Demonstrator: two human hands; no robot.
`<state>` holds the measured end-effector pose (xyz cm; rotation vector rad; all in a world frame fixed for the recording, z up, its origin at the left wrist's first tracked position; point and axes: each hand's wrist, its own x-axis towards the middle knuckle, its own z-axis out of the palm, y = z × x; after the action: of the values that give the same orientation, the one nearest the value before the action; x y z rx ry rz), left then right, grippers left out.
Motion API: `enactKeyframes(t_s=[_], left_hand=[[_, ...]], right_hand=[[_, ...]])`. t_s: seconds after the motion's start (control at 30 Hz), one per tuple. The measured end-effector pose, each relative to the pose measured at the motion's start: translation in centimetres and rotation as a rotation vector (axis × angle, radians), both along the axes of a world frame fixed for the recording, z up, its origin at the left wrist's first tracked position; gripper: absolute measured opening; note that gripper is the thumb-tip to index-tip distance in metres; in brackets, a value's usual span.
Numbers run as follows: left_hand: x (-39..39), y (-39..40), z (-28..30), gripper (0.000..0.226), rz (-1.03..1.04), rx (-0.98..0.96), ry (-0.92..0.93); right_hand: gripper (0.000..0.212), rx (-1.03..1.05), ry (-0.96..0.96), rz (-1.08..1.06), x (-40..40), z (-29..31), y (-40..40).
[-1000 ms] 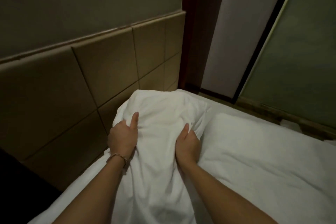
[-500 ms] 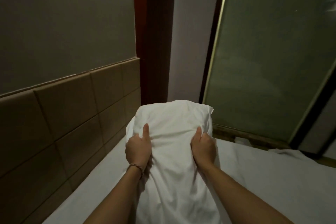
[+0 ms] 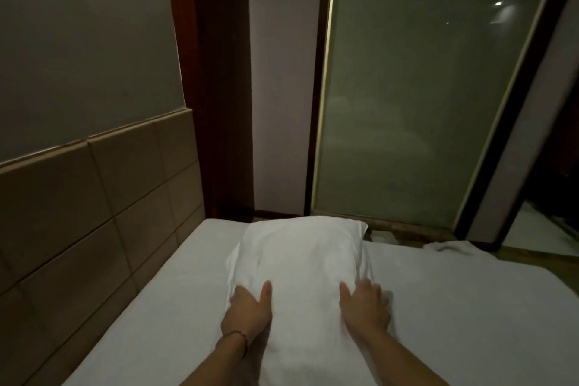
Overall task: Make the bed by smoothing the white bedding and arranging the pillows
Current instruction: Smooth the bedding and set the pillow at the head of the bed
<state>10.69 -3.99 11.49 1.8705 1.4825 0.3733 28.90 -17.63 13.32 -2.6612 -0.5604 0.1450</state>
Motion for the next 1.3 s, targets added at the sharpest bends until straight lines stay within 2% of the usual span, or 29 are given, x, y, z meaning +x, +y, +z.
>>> enactKeyframes(t_s=[0.07, 0.13, 0.23, 0.3, 0.43, 0.6, 0.8, 0.9, 1.0, 1.07, 1.2, 1.3], left_hand=[[0.0, 0.4, 0.5, 0.082, -0.038, 0.128, 0.031], [0.6, 1.0, 1.1, 0.072, -0.149, 0.21, 0.056], [1.9, 1.8, 0.6, 0.064, -0.373, 0.269, 0.14], [2.4, 1.5, -0.4, 0.059, -0.45, 0.258, 0.213], [2.5, 1.1, -1.6, 0.056, -0.493, 0.228, 0.236], [3.4, 3.7, -2.6, 0.057, -0.604, 0.267, 0.23], [5.2, 3.8, -5.0, 0.054, -0.621, 0.272, 0.224], [6.0, 3.8, -5.9, 0.053, -0.636, 0.304, 0.258], [6.7, 3.7, -6.5, 0.057, -0.637, 0.363, 0.259], [6.9, 4.0, -7.6, 0.063, -0.622, 0.396, 0.233], [6.8, 4.6, -8.5, 0.069, -0.599, 0.39, 0.231], [6.7, 6.2, -7.3, 0.074, -0.414, 0.355, 0.212]], right_hand=[[0.06, -0.027, -0.082, 0.009, 0.1, 0.9, 0.8], [0.067, -0.006, -0.136, 0.137, -0.3, 1.8, 2.3], [0.082, 0.01, -0.145, 0.353, -2.3, 2.1, 4.3], [0.098, -0.06, -0.164, 0.431, -3.7, 0.7, 4.6], [0.088, -0.186, -0.034, 0.34, -3.8, -3.5, 3.7], [0.098, -0.229, 0.069, 0.216, -2.1, -4.5, 4.0], [0.076, -0.221, 0.066, 0.188, -1.0, -5.1, 4.9], [0.073, -0.179, -0.102, 0.21, -0.7, -5.6, 5.2], [0.067, -0.14, -0.239, 0.366, -0.1, -6.7, 5.3], [0.066, -0.193, -0.221, 0.407, 1.0, -8.0, 4.9], [0.076, -0.226, -0.081, 0.338, 2.5, -9.2, 4.2], [0.079, -0.194, 0.046, 0.284, 4.1, -8.7, 4.4]])
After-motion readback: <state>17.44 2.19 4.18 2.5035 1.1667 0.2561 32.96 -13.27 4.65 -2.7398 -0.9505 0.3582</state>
